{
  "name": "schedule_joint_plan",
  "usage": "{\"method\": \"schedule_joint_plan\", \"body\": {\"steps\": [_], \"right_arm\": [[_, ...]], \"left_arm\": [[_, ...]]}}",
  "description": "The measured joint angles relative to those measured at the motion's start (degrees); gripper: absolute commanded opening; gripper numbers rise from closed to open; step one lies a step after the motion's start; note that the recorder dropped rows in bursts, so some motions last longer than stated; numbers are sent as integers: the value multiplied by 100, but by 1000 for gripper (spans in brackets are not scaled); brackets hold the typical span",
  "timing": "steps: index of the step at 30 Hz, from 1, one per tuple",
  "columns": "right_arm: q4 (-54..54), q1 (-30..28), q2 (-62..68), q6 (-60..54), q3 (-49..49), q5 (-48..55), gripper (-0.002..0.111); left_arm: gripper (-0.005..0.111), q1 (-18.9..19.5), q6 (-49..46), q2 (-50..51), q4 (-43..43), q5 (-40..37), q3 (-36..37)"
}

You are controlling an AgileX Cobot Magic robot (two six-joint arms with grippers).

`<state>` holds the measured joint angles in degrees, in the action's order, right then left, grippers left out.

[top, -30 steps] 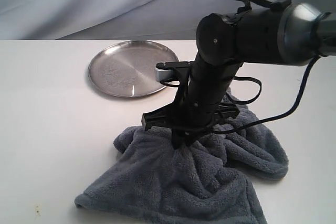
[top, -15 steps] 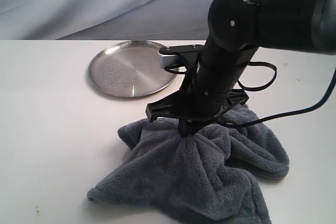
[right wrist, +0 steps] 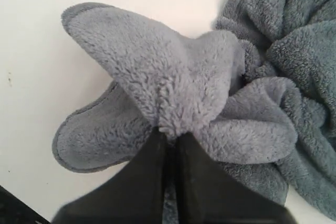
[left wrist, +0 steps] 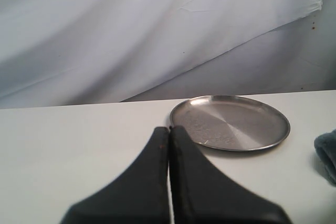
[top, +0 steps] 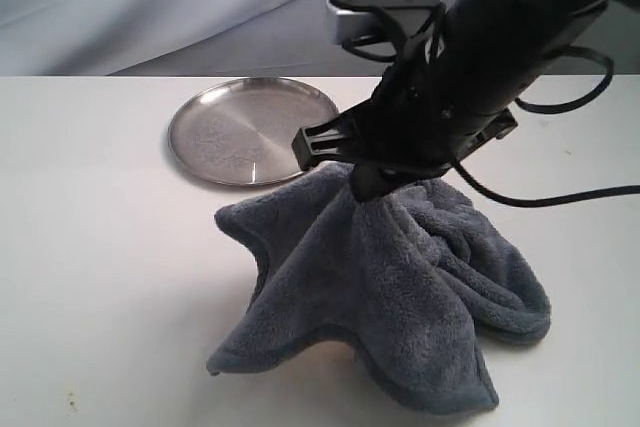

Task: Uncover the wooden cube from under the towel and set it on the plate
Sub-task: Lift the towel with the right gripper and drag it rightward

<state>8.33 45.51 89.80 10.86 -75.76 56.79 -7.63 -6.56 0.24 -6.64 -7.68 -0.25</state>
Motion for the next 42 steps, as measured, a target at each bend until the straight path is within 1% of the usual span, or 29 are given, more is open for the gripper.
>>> {"method": "schedule_joint_plan", "body": {"steps": [4,8,18,21,26,32,42], "right_arm": [[-298,0,-326,139,0,6,0],[-969,0,-562,544,0,13,0],[-3106,0,-626,1688,0,49,0],[-3600,-48,-615,1918,0,-30,0],[-3706,-428,-354,2014,-188,-87,0],[-3502,-826,109,1862,-594,-132,0],[-3510,-854,1099,1691,-1465,-196,0]], "left_arm": [[0,0,0,0,0,0,0],[0,0,0,0,0,0,0],[0,0,0,0,0,0,0],[0,0,0,0,0,0,0],[0,0,0,0,0,0,0],[0,0,0,0,0,0,0],[0,0,0,0,0,0,0]]}}
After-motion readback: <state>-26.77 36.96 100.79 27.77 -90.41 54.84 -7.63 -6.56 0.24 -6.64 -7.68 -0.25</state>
